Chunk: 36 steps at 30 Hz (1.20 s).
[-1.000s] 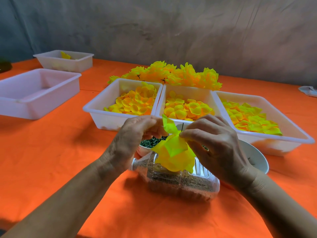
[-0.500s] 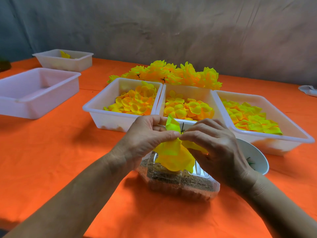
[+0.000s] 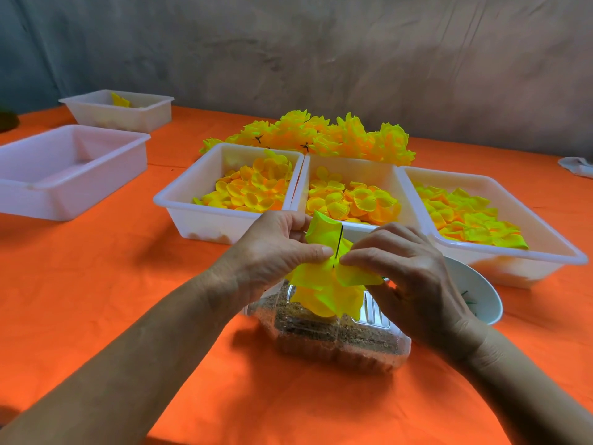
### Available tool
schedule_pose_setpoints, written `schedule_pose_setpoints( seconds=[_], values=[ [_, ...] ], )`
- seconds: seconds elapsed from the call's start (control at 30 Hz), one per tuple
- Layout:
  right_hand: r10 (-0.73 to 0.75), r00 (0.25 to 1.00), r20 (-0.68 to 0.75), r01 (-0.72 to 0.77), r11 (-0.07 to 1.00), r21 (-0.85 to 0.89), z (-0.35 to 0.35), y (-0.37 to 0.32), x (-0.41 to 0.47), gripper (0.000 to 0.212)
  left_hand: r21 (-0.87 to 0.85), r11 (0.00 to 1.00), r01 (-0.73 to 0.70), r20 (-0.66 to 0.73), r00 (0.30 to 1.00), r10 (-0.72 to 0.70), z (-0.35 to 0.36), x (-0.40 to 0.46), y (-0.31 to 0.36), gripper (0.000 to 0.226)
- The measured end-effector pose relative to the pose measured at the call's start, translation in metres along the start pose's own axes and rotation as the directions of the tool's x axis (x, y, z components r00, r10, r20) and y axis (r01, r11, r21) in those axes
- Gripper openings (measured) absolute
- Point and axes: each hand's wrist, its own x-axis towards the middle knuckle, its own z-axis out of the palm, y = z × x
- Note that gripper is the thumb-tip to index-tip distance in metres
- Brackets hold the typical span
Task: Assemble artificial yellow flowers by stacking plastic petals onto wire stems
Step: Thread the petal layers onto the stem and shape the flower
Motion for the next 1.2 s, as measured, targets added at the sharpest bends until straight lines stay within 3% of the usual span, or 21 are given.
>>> schedule_pose_setpoints(
  seconds=[0.47, 0.7, 0.87, 0.97, 1.07, 1.13, 1.2],
  values=[
    [0.005, 0.995, 0.105, 0.001, 0.998, -0.058, 0.004, -0.003, -0.002, 0.016, 0.166, 0.979, 0.118, 0.013, 0.992, -0.122, 0.003, 0.01, 0.003, 0.021],
    [0.019, 0.992, 0.129, -0.015, 0.999, -0.031, 0.002, -0.004, -0.004, 0.025, 0.168, 0.973, 0.161, 0.014, 0.986, -0.166, -0.001, 0.014, -0.001, 0.018],
    [0.103, 0.983, 0.154, -0.109, 0.994, 0.025, 0.002, -0.004, -0.011, 0.015, 0.283, 0.936, 0.209, -0.046, 0.978, -0.204, -0.009, 0.016, -0.005, 0.022],
    [0.244, 0.936, 0.255, -0.308, 0.918, 0.251, -0.009, -0.003, -0.019, 0.028, 0.281, 0.94, 0.195, -0.097, 0.98, -0.175, -0.013, 0.016, -0.014, 0.03],
    [0.423, 0.876, 0.232, -0.482, 0.742, 0.467, -0.012, -0.007, -0.018, 0.03, 0.256, 0.954, 0.155, -0.126, 0.984, -0.127, -0.012, 0.011, -0.017, 0.031],
    [0.559, 0.812, 0.168, -0.545, 0.623, 0.561, -0.009, -0.006, -0.012, 0.03, 0.287, 0.955, 0.077, -0.146, 0.989, -0.036, -0.01, 0.007, -0.016, 0.037],
    [0.609, 0.781, 0.139, -0.564, 0.591, 0.576, -0.004, -0.005, -0.005, 0.023, 0.377, 0.925, -0.049, -0.173, 0.977, 0.123, -0.009, 0.003, -0.014, 0.038]
  ],
)
